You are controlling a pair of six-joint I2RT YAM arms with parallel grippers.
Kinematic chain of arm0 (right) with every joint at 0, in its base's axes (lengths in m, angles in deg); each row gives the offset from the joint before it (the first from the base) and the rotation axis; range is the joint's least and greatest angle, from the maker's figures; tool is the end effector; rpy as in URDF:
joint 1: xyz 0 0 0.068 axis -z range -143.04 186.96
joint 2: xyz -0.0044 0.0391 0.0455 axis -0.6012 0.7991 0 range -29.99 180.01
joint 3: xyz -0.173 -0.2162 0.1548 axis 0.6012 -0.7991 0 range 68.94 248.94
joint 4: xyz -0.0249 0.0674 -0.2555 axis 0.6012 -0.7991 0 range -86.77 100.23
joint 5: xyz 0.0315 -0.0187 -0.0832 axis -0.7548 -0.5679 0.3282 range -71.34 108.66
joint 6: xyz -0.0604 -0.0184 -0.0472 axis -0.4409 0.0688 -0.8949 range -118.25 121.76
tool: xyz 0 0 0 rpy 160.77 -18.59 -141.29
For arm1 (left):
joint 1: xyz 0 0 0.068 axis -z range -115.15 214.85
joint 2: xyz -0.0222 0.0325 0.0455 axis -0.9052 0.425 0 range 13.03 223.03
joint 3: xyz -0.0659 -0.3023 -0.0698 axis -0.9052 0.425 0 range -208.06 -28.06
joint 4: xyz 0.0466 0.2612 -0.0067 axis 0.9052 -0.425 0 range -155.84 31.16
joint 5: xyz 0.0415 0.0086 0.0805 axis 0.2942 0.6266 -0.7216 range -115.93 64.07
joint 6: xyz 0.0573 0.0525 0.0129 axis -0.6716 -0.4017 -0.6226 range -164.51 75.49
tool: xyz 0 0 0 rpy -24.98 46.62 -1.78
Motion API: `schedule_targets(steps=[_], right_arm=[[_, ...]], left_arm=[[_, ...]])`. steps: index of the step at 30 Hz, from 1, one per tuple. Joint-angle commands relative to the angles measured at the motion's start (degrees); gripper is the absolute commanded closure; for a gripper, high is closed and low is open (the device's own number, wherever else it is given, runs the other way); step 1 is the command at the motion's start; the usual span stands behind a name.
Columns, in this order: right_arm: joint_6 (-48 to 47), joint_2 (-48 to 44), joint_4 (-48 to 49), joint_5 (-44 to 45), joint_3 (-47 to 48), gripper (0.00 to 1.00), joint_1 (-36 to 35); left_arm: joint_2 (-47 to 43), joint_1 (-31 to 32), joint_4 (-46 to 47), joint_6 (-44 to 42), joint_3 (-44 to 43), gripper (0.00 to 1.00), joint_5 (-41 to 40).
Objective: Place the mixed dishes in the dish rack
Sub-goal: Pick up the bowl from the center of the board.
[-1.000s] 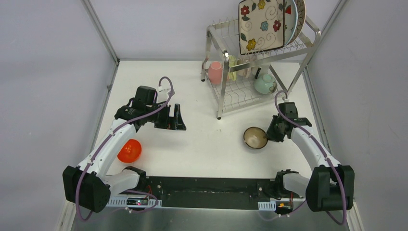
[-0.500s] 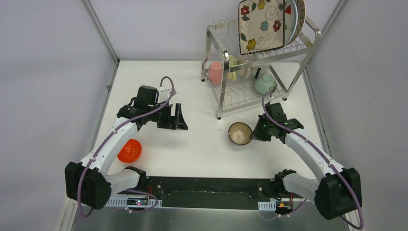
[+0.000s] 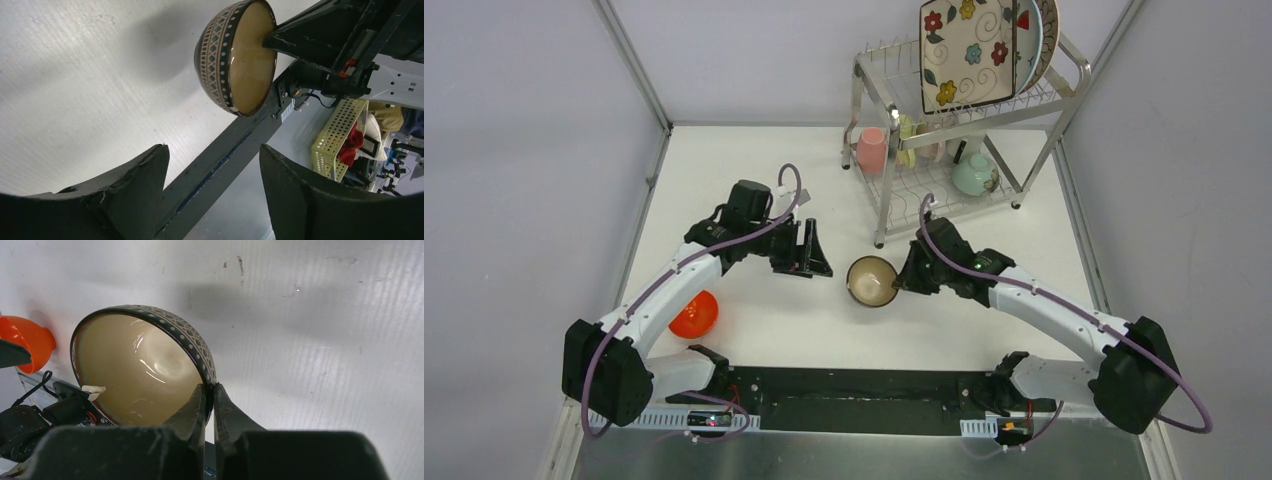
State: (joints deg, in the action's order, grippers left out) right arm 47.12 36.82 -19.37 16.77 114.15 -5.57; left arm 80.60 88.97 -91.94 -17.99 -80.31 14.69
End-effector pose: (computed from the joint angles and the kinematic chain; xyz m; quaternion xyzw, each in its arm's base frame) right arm 0.1757 0.1642 0.2519 0.0179 0.9429 0.2417 0.2283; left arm 0.2023 -0.1388 0.2979 0.1048 0.8792 -0.4357 0.1621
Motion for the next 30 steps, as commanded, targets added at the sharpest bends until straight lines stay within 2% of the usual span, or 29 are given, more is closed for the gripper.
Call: schedule_targets(steps=[1,8,15,20,25,26,30], right_arm=[[3.7,1.9,7.7,1.5,5.1,0.98,-3.1],[4.5,5.0,9.6,1.5,6.9,0.97,-6.1],[4.6,4.5,12.7,4.1,6.3,0.98,-7.9],[4.5,4.0,13.2,3.8,5.4,0.97,-8.8],[3.9,2.5,14.5,4.4,4.5,0.96,-9.0],[2.4,2.0,15.0,4.2,4.4,0.88,-9.0],[2.4,0.1,15.5,4.2,3.4,0.88,-9.5]], left_arm=[[0.8,1.9,2.3,1.2,-2.0,0.32,-1.7],[2.4,5.1,4.2,2.4,-1.2,0.34,-6.5],[5.8,7.6,4.4,1.2,-1.5,0.4,-9.7],[9.1,7.8,4.5,0.2,-2.4,0.6,-9.6],[10.1,7.8,4.6,0.2,-3.3,0.95,-9.5],[10.1,7.8,4.6,0.2,-3.7,1.0,-9.4],[9.9,7.8,4.5,0.0,-4.7,1.0,-9.2]])
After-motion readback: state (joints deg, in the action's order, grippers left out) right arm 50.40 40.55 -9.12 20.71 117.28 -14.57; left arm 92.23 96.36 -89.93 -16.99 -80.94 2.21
